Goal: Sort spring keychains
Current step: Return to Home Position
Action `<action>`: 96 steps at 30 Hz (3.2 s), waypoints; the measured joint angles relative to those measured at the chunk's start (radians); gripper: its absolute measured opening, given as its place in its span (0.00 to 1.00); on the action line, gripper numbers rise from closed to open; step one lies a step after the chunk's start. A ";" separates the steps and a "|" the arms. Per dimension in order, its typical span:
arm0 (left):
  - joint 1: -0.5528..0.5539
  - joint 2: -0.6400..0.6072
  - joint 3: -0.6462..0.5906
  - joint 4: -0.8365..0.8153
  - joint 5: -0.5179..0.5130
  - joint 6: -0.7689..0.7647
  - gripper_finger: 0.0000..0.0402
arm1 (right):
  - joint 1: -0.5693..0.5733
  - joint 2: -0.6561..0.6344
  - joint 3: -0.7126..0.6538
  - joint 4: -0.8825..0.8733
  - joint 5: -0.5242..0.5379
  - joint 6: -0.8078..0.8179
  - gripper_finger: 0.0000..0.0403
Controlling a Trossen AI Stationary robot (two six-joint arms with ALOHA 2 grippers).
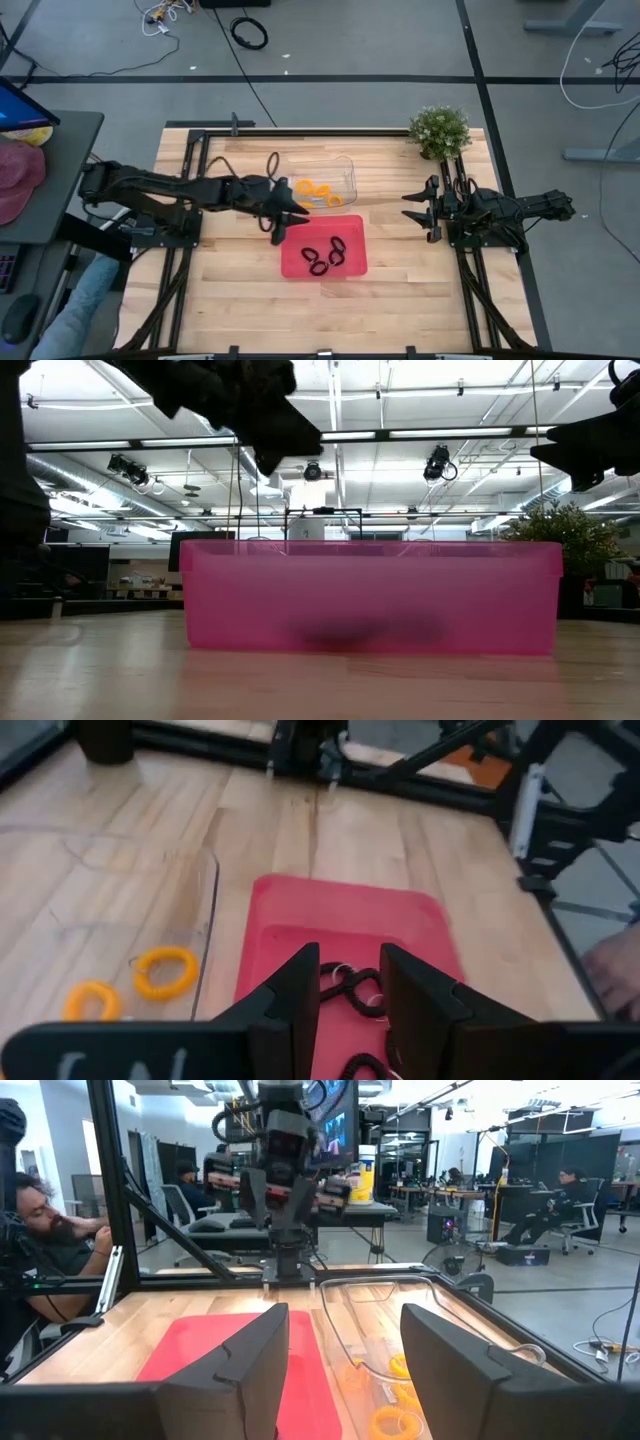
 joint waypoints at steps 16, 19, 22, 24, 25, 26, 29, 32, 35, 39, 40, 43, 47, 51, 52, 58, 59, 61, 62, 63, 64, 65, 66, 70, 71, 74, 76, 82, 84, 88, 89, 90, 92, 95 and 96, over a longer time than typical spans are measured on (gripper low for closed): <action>-0.188 -0.356 0.000 -0.177 -0.048 0.151 0.28 | 0.000 0.000 0.000 0.000 0.000 0.000 0.49; -0.203 -0.417 0.000 -0.225 -0.049 0.161 0.28 | 0.000 0.000 0.000 0.000 0.000 0.000 0.49; -0.215 -0.469 -0.037 -0.181 -0.042 0.173 0.28 | 0.000 0.000 0.000 0.000 0.000 0.000 0.49; -0.220 -0.503 -0.092 -0.128 -0.042 0.196 0.28 | 0.000 0.000 0.000 0.000 0.000 0.000 0.49; -0.221 -0.519 -0.125 -0.102 -0.042 0.209 0.28 | 0.000 0.000 0.000 0.000 0.000 0.000 0.49; -0.218 -0.535 -0.157 -0.079 -0.052 0.222 0.28 | 0.000 0.000 0.000 0.000 0.000 0.000 0.49; -0.191 -0.574 -0.249 0.012 -0.096 0.227 0.28 | 0.000 0.000 0.000 0.000 0.000 0.000 0.49; -0.147 -0.598 -0.321 0.110 -0.096 0.208 0.28 | 0.000 0.000 0.000 0.000 0.000 0.000 0.49; -0.098 -0.623 -0.359 0.125 -0.032 0.207 0.28 | 0.000 0.000 0.000 0.000 0.000 0.000 0.49; -0.044 -0.665 -0.378 0.102 0.055 0.206 0.28 | 0.000 0.000 0.000 0.000 0.000 0.000 0.49; -0.036 -0.678 -0.377 0.100 0.061 0.203 0.28 | 0.000 0.000 0.000 0.000 0.000 0.000 0.49; -0.021 -0.722 -0.377 0.080 0.063 0.192 0.28 | 0.000 0.000 0.000 0.000 0.000 0.000 0.49; -0.020 -0.772 -0.377 0.062 0.064 0.187 0.28 | 0.000 0.000 0.000 0.000 0.000 0.000 0.49; -0.023 -0.800 -0.377 0.053 0.064 0.181 0.28 | 0.000 0.000 0.000 0.000 0.000 0.000 0.49; -0.026 -0.805 -0.377 0.052 0.064 0.181 0.28 | 0.000 0.000 0.000 0.000 0.000 0.000 0.49; -0.052 -0.844 -0.377 0.053 0.064 0.188 0.28 | 0.000 0.000 0.000 0.000 0.000 0.000 0.49; -0.055 -0.851 -0.377 0.052 0.064 0.189 0.28 | 0.000 0.000 0.000 0.000 0.000 0.000 0.49; -0.061 -0.866 -0.377 0.052 0.064 0.189 0.28 | 0.000 0.000 0.000 0.000 0.000 0.000 0.49; -0.063 -0.874 -0.377 0.052 0.064 0.192 0.28 | 0.000 0.000 0.000 0.000 0.000 0.000 0.49; -0.065 -0.884 -0.377 0.046 0.064 0.202 0.28 | 0.000 0.000 0.000 0.000 0.000 0.000 0.49; -0.066 -0.897 -0.377 0.030 0.064 0.209 0.28 | 0.000 0.000 0.000 0.000 0.000 0.000 0.49; -0.066 -0.910 -0.377 0.014 0.063 0.213 0.28 | 0.000 0.000 0.000 0.000 0.000 0.000 0.49; -0.066 -0.922 -0.377 0.006 0.061 0.214 0.28 | 0.000 0.000 0.000 0.000 0.000 0.000 0.49; -0.066 -0.978 -0.377 -0.009 0.072 0.207 0.28 | 0.000 0.000 0.000 0.000 0.000 0.000 0.49; -0.066 -0.993 -0.377 -0.015 0.081 0.207 0.28 | 0.000 0.000 0.000 0.000 0.000 0.000 0.49; -0.066 -1.049 -0.377 -0.039 0.097 0.207 0.28 | 0.000 0.000 0.000 0.000 0.000 0.000 0.49; -0.066 -1.094 -0.377 -0.068 0.097 0.202 0.28 | 0.000 0.000 0.000 0.000 0.000 0.000 0.49; -0.066 -1.236 -0.410 -0.105 0.098 0.184 0.28 | 0.000 0.000 0.000 0.000 0.000 0.000 0.49; -0.066 -1.295 -0.454 -0.089 0.091 0.191 0.28 | 0.000 0.000 0.000 0.000 0.000 0.000 0.49; -0.066 -1.309 -0.544 0.011 0.051 0.212 0.28 | 0.000 0.000 0.000 -0.001 0.000 0.000 0.49; -0.066 -1.293 -0.562 0.076 0.036 0.220 0.28 | 0.000 0.000 0.000 -0.002 0.000 0.000 0.49; -0.066 -1.282 -0.585 0.136 0.020 0.227 0.28 | 0.000 0.000 0.000 -0.002 -0.001 0.000 0.49; -0.066 -1.288 -0.641 0.184 -0.015 0.236 0.28 | 0.000 0.000 0.000 -0.002 0.000 0.000 0.49; -0.066 -1.302 -0.711 0.315 -0.026 0.260 0.28 | 0.000 0.000 0.000 -0.001 0.000 0.000 0.49; -0.066 -1.308 -0.732 0.351 -0.026 0.266 0.28 | 0.000 0.000 0.000 -0.001 0.000 0.000 0.49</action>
